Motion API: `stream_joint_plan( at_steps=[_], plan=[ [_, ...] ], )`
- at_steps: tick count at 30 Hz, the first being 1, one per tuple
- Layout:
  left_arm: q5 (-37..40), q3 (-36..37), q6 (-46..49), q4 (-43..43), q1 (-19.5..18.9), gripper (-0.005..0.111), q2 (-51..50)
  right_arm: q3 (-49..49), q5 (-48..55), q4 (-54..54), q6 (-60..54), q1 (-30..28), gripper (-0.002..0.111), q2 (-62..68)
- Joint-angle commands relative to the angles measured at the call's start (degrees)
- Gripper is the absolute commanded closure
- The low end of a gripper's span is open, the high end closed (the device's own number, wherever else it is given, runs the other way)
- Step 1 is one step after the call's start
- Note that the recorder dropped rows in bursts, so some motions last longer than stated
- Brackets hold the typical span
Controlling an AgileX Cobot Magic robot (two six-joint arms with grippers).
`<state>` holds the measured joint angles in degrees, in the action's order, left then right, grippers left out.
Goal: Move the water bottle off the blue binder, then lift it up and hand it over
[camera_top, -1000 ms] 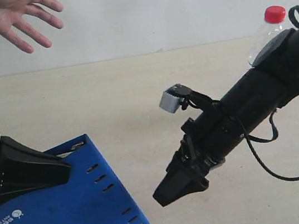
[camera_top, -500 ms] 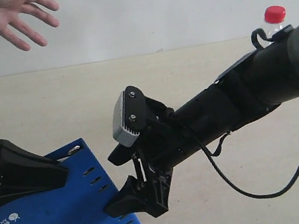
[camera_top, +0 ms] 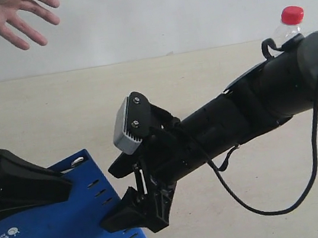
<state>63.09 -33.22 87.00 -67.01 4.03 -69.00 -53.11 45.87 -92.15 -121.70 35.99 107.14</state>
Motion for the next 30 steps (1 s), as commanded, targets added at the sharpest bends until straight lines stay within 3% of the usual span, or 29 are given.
stream_joint_plan(
  at_steps=[1,4,13,19,26,30],
  plan=[
    [4.4,-0.2,-0.4,-0.9,0.5,0.102,0.2,-2.1,4.9,-4.7,-0.4,0.0,0.033,2.2],
    [4.4,-0.2,-0.4,-0.9,0.5,0.102,0.2,-2.9,6.4,-5.9,-0.4,0.0,0.034,2.7],
    [3.8,-0.2,-1.2,-0.9,0.5,0.102,0.2,-3.0,7.9,-3.3,0.0,0.0,0.108,2.7],
    [-4.9,-0.2,-4.9,-0.9,0.5,0.102,2.1,-3.0,8.2,-1.6,3.4,-0.1,0.108,2.7],
    [-19.2,-0.2,-5.1,-0.9,0.5,0.102,13.3,-3.0,7.6,4.0,8.0,-0.1,0.108,2.7],
    [-22.5,-0.2,-5.1,-0.9,0.5,0.102,17.7,-3.0,7.6,4.0,8.0,-0.1,0.108,2.7]
  ],
)
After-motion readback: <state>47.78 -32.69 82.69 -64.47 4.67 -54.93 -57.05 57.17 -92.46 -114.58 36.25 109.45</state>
